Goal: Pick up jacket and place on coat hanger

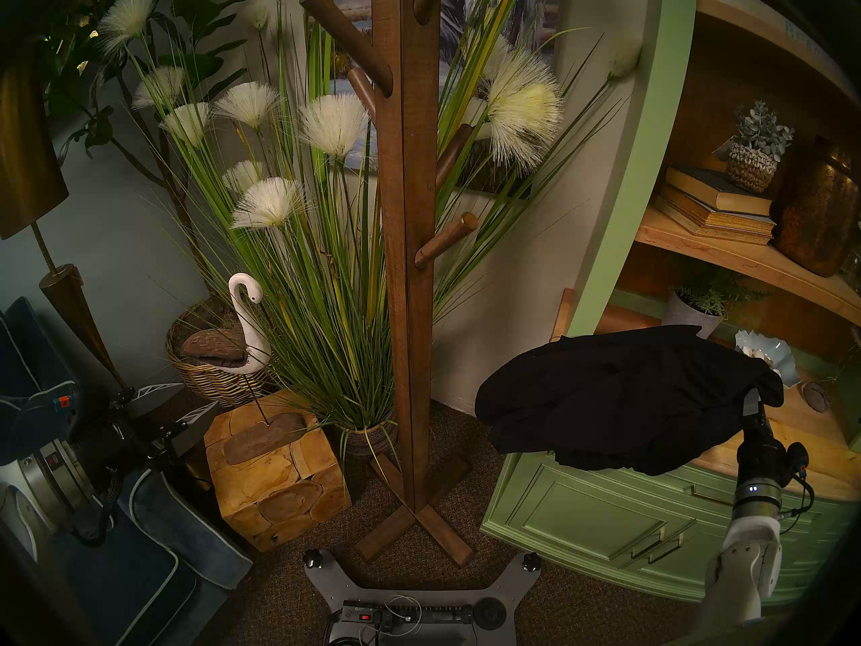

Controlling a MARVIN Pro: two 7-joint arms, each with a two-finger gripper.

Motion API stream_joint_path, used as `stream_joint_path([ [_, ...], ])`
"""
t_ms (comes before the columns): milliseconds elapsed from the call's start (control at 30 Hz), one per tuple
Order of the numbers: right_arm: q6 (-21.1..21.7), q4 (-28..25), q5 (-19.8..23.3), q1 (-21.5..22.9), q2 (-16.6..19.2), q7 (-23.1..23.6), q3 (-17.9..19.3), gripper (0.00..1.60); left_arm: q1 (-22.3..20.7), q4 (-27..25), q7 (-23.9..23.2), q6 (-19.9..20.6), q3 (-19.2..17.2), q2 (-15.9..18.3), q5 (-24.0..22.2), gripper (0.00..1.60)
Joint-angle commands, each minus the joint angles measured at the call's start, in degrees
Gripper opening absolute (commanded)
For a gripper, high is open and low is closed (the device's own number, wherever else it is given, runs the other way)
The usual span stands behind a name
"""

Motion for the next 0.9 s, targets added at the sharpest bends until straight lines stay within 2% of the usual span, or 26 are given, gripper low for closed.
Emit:
stream_joint_path([
  [0, 6.71, -1.45, 3.75, 5.74, 5.35, -6.6, 1.41, 1.6, -0.26, -0.81, -0.31, -0.01, -0.02, -0.01, -0.51, 1.6],
  [33, 8.01, -0.81, 5.3, 6.67, 5.7, -7.39, 1.52, 1.6, -0.26, -0.81, -0.32, -0.01, -0.02, -0.02, -0.5, 1.6],
  [167, 10.68, 0.75, 6.3, 8.9, 7.62, -11.07, 1.32, 1.6, -0.27, -0.83, -0.33, 0.0, -0.03, -0.03, -0.52, 1.6],
  [400, 14.49, 3.3, 9.46, 11.83, 10.42, -11.59, 1.07, 1.6, -0.27, -0.84, -0.35, 0.01, -0.04, -0.05, -0.52, 1.6],
  [567, 17.49, 5.24, 10.9, 13.3, 11.17, -14.94, 1.0, 1.6, -0.28, -0.87, -0.37, 0.03, -0.07, -0.08, -0.56, 1.6],
  [733, 18.28, 9.27, 11.37, 14.91, 11.66, -16.42, 0.61, 1.6, -0.28, -0.89, -0.38, 0.05, -0.08, -0.1, -0.59, 1.6],
  [867, 18.62, 9.9, 11.45, 16.17, 12.32, -17.19, 0.18, 1.6, -0.29, -0.87, -0.37, 0.03, -0.06, -0.08, -0.55, 1.6],
])
